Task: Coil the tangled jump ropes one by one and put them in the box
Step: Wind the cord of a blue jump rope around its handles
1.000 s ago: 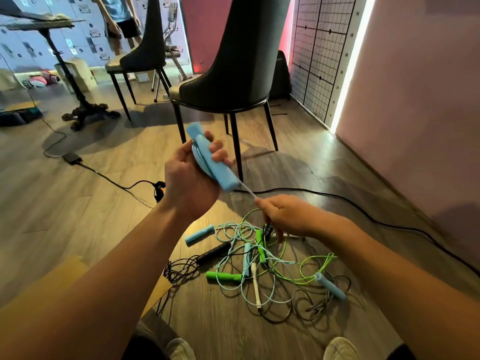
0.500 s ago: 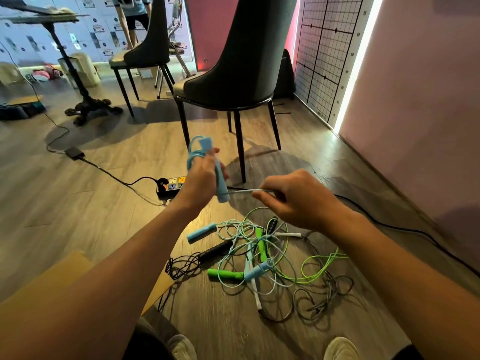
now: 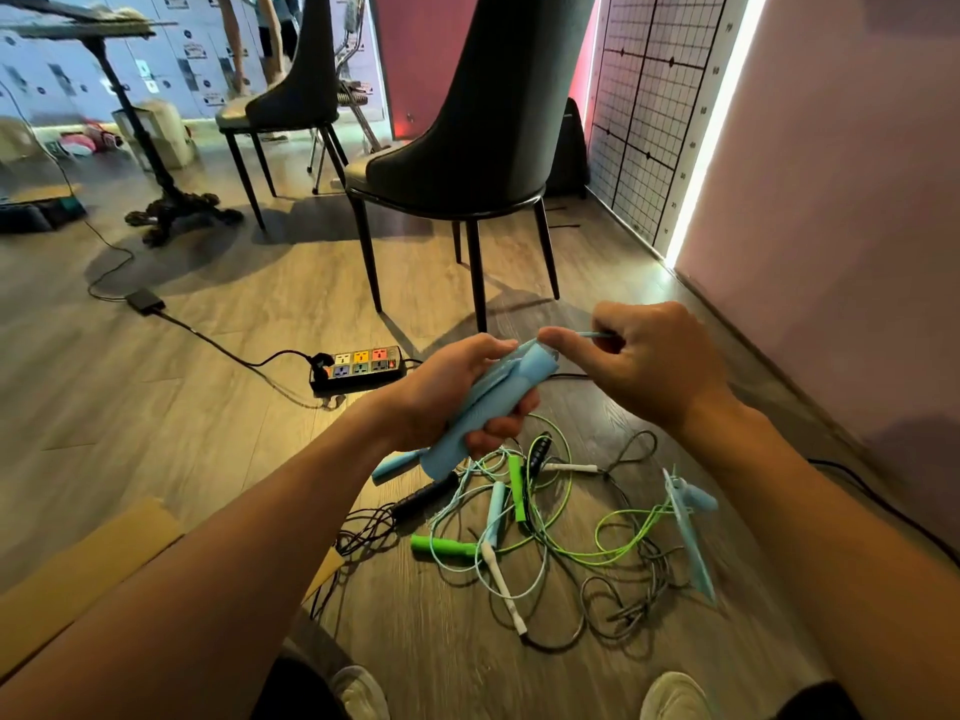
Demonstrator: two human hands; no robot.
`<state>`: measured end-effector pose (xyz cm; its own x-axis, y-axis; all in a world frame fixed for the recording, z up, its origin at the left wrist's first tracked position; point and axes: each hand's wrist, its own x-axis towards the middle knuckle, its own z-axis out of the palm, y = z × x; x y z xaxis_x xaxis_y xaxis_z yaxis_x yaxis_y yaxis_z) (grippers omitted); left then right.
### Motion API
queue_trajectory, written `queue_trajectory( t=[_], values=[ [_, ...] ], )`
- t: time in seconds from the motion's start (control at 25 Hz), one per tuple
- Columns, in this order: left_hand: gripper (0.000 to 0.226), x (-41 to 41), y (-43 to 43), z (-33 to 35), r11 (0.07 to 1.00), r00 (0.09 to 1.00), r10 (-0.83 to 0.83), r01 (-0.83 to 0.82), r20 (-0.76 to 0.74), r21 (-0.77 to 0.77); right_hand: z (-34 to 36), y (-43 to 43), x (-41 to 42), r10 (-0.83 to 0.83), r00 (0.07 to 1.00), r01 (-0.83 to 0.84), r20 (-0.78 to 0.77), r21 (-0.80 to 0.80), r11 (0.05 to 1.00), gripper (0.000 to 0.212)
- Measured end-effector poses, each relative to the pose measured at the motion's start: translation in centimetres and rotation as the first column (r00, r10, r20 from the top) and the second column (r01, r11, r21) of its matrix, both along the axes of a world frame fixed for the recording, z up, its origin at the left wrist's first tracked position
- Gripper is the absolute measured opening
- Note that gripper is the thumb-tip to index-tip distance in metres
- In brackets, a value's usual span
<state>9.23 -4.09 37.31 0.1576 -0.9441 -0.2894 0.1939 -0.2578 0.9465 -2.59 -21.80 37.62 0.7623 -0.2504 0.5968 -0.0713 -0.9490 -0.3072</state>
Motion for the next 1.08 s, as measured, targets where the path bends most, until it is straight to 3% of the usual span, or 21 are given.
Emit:
queue_trajectory(
  t=[0.12, 0.24, 0.4, 0.56, 0.68, 0.76, 0.8, 0.88, 0.92, 1.0, 1.08],
  values=[
    [0.039, 0.2, 0.3, 0.8, 0.975, 0.960, 0.020, -0.081, -0.278, -0.208, -1.0, -0.7, 0.3, 0.013, 0.993, 0.017, -0.115, 0.259, 0.966, 0.067],
    [0.037, 0.8, 0.3, 1.2, 0.863, 0.885, 0.057, -0.277, -0.463, -0.423, -2.3, -1.1, 0.5, 0.149, 0.962, -0.009, -0.227, 0.520, 0.854, 0.067],
    [0.038, 1.1, 0.2, 1.4, 0.732, 0.794, 0.149, -0.490, -0.590, -0.474, -3.7, 0.4, 1.0, 0.272, 0.863, 0.038, -0.426, 0.592, 0.805, 0.064],
    [0.035, 2.1, 0.1, 1.3, 0.557, 0.720, 0.371, -0.678, -0.586, -0.480, -4.2, 1.4, 0.8, 0.408, 0.654, 0.070, -0.637, 0.588, 0.806, 0.060],
    [0.031, 3.3, 0.4, 0.7, 0.440, 0.616, 0.668, -0.779, -0.417, -0.446, -3.4, 1.7, 0.8, 0.388, 0.624, 0.007, -0.679, 0.501, 0.865, 0.056],
    [0.026, 4.0, 0.7, -0.1, 0.484, 0.599, 0.790, -0.739, -0.130, -0.469, -2.8, 2.0, 0.9, 0.357, 0.730, -0.103, -0.583, 0.423, 0.900, 0.045],
    [0.024, 4.2, 0.9, -0.6, 0.562, 0.595, 0.798, -0.674, 0.098, -0.480, -2.7, 2.1, 1.0, 0.354, 0.790, -0.164, -0.501, 0.384, 0.909, 0.043],
    [0.027, 4.2, 0.9, -1.7, 0.754, 0.518, 0.653, -0.512, 0.552, -0.411, -2.4, 2.1, 1.1, 0.368, 0.856, -0.277, -0.363, 0.279, 0.919, 0.038],
    [0.032, 4.1, 0.7, -2.0, 0.827, 0.468, 0.539, -0.452, 0.701, -0.334, -2.4, 2.0, 1.2, 0.369, 0.874, -0.316, -0.316, 0.209, 0.926, 0.036],
    [0.040, 3.6, 0.3, -1.7, 0.898, 0.465, 0.370, -0.401, 0.804, -0.181, -2.1, 1.5, 1.1, 0.323, 0.917, -0.316, -0.236, 0.068, 0.946, 0.034],
    [0.045, 2.8, -0.1, -1.1, 0.937, 0.587, 0.265, -0.345, 0.765, -0.060, -1.7, 0.9, 1.0, 0.234, 0.957, -0.241, -0.170, -0.023, 0.970, 0.036]
  ],
)
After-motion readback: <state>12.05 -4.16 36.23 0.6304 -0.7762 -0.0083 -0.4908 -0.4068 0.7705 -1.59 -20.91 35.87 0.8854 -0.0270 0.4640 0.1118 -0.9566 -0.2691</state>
